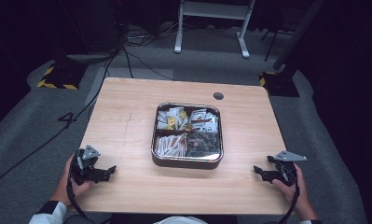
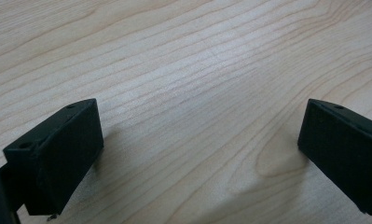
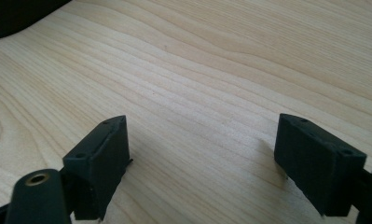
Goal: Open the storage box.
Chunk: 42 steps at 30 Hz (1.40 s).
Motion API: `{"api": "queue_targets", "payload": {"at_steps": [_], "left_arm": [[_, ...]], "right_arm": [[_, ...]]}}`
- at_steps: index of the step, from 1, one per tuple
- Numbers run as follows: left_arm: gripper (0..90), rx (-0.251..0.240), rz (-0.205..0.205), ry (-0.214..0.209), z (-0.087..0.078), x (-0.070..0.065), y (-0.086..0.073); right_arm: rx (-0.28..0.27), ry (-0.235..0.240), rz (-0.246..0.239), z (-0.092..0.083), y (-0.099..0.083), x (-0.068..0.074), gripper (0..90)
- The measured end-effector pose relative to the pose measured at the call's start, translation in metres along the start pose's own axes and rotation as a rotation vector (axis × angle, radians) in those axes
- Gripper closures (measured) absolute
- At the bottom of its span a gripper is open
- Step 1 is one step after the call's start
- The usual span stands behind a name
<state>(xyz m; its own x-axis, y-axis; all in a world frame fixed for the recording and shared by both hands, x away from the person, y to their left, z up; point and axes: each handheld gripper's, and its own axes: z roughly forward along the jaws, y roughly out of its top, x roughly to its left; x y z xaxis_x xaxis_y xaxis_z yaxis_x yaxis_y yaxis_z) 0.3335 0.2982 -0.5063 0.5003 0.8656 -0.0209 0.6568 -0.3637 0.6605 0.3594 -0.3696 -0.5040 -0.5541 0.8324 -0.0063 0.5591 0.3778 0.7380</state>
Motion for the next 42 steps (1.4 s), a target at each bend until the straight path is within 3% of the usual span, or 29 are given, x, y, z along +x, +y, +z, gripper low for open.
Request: {"api": "queue_targets", "payload": {"at_steps": [6, 16, 19, 22, 25, 26, 34, 42], "left_arm": [[0.2, 0.001, 0.004, -0.005, 0.0, 0.001, 0.0], [0.0, -0.002, -0.027, 0.018, 0.002, -0.003, 0.001], [0.0, 0.001, -0.029, 0.019, 0.002, -0.004, 0.003], [0.0, -0.005, -0.03, 0.02, 0.003, -0.004, 0.003], [0.0, -0.006, -0.03, 0.02, 0.003, -0.004, 0.003], [0.0, -0.003, -0.029, 0.018, 0.003, -0.004, 0.003], [0.0, -0.006, -0.03, 0.02, 0.003, -0.004, 0.003], [0.0, -0.006, -0.028, 0.017, 0.003, -0.004, 0.003]], "right_arm": [[0.007, -0.002, 0.0, 0.001, 0.0, -0.001, 15.1], [0.031, -0.064, 0.055, 0.006, 0.007, 0.0, 14.6], [0.027, -0.011, 0.05, 0.006, 0.013, -0.004, 16.5], [0.007, 0.005, 0.042, 0.006, 0.017, -0.005, 18.0], [-0.005, 0.029, 0.023, 0.007, 0.027, -0.003, 19.0], [-0.025, 0.042, 0.004, 0.005, 0.038, -0.002, 20.2], [-0.06, 0.07, -0.055, 0.007, 0.073, 0.009, 21.8], [-0.089, 0.106, -0.103, 0.02, 0.111, 0.022, 23.9]]}}
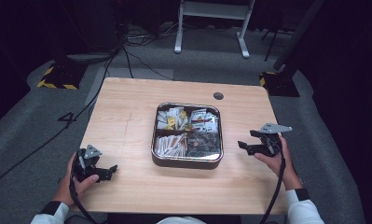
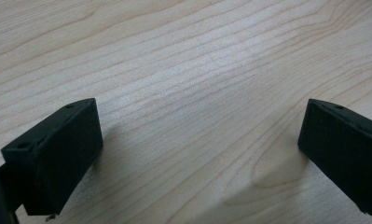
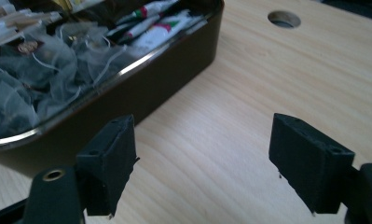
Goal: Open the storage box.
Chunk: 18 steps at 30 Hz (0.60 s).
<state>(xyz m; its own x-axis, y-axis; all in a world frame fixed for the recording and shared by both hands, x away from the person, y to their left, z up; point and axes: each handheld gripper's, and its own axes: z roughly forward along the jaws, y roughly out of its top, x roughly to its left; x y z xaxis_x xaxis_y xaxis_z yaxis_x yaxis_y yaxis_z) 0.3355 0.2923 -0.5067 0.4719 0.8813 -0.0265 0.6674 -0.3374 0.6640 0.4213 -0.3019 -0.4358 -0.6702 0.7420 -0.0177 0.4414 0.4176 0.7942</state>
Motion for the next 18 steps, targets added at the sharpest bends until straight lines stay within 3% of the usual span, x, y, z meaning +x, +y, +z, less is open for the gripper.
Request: {"api": "queue_targets", "payload": {"at_steps": [7, 18], "left_arm": [[0.0, 0.0, 0.0, -0.001, 0.0, 0.0, 0.0], [0.0, 0.0, 0.002, -0.001, 0.0, 0.0, 0.0]], "right_arm": [[0.011, 0.023, -0.048, 0.019, 0.023, 0.011, 24.9], [0.008, 0.057, -0.096, 0.032, 0.043, 0.026, 24.9]]}}
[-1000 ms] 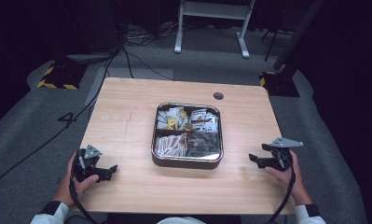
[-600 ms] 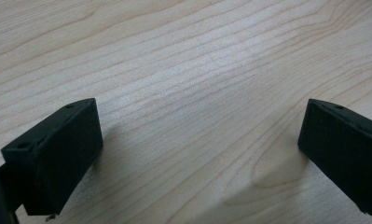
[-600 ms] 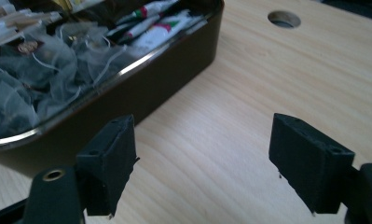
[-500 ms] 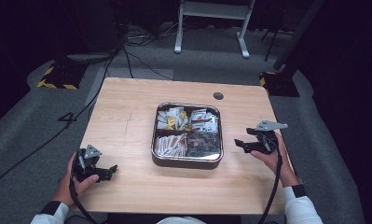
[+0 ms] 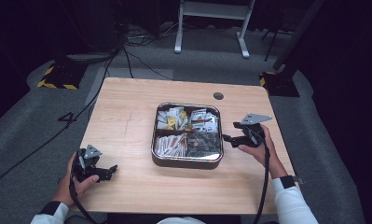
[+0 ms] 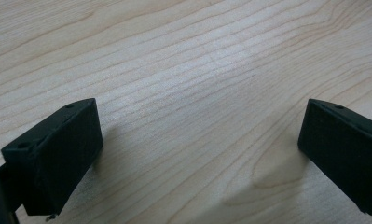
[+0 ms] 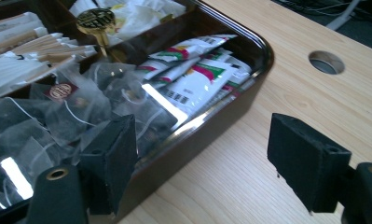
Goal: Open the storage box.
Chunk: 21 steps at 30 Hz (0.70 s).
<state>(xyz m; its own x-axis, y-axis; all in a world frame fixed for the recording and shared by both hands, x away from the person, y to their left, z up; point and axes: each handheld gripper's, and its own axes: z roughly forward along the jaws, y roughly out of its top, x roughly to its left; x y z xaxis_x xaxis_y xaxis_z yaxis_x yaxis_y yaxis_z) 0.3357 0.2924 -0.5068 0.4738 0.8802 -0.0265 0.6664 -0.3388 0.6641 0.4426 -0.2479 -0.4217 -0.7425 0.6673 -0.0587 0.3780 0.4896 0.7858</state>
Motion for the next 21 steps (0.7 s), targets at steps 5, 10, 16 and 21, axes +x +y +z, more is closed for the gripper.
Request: {"api": "queue_targets", "payload": {"at_steps": [5, 10, 16, 21], "left_arm": [[0.0, 0.0, 0.001, -0.001, 0.0, 0.0, 0.0], [0.0, 0.0, 0.001, -0.001, 0.0, 0.0, 0.0], [0.0, 0.0, 0.001, -0.001, 0.0, 0.0, 0.0], [0.0, 0.0, 0.001, -0.001, 0.0, 0.0, 0.0]], "right_arm": [[0.007, 0.02, -0.022, 0.009, 0.008, 0.006, 24.9], [0.01, 0.035, -0.034, 0.016, 0.015, 0.011, 24.9], [0.018, 0.053, -0.047, 0.028, 0.024, 0.017, 25.8], [0.021, 0.066, -0.062, 0.038, 0.033, 0.026, 26.1]]}}
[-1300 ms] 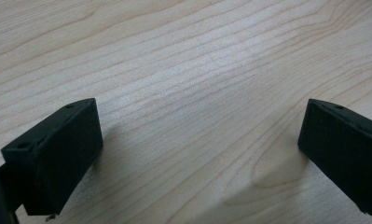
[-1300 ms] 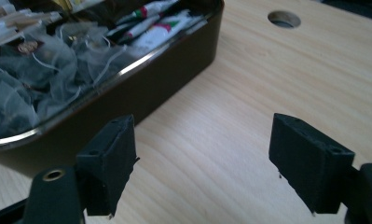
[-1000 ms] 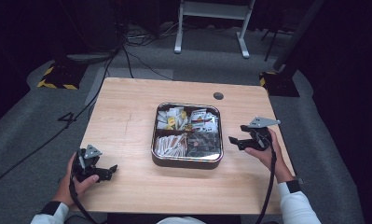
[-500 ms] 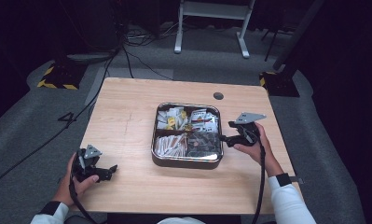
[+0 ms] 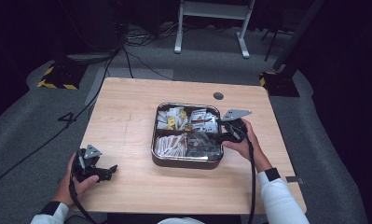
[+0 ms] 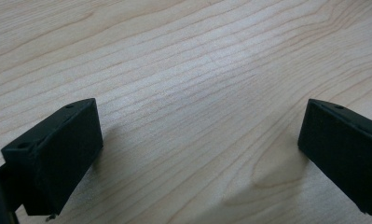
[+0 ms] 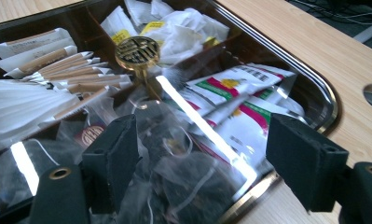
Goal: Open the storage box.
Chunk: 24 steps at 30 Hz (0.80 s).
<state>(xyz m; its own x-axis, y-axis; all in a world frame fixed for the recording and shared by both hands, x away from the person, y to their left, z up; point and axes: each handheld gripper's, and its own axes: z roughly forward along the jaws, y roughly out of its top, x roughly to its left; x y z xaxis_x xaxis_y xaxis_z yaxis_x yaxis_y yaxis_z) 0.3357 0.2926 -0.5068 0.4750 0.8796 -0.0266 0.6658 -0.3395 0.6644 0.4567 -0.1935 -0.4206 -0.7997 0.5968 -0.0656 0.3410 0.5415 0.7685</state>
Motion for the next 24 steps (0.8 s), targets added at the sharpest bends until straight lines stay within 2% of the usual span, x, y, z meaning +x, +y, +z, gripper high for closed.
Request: {"api": "queue_targets", "payload": {"at_steps": [11, 24], "left_arm": [[0.2, 0.003, 0.002, -0.001, -0.001, 0.0, 0.0], [0.2, 0.003, 0.002, -0.002, -0.001, 0.0, 0.0]], "right_arm": [[0.023, 0.027, -0.035, 0.027, 0.017, 0.017, 26.8], [0.04, 0.047, -0.029, 0.051, 0.025, 0.021, 27.3]]}}
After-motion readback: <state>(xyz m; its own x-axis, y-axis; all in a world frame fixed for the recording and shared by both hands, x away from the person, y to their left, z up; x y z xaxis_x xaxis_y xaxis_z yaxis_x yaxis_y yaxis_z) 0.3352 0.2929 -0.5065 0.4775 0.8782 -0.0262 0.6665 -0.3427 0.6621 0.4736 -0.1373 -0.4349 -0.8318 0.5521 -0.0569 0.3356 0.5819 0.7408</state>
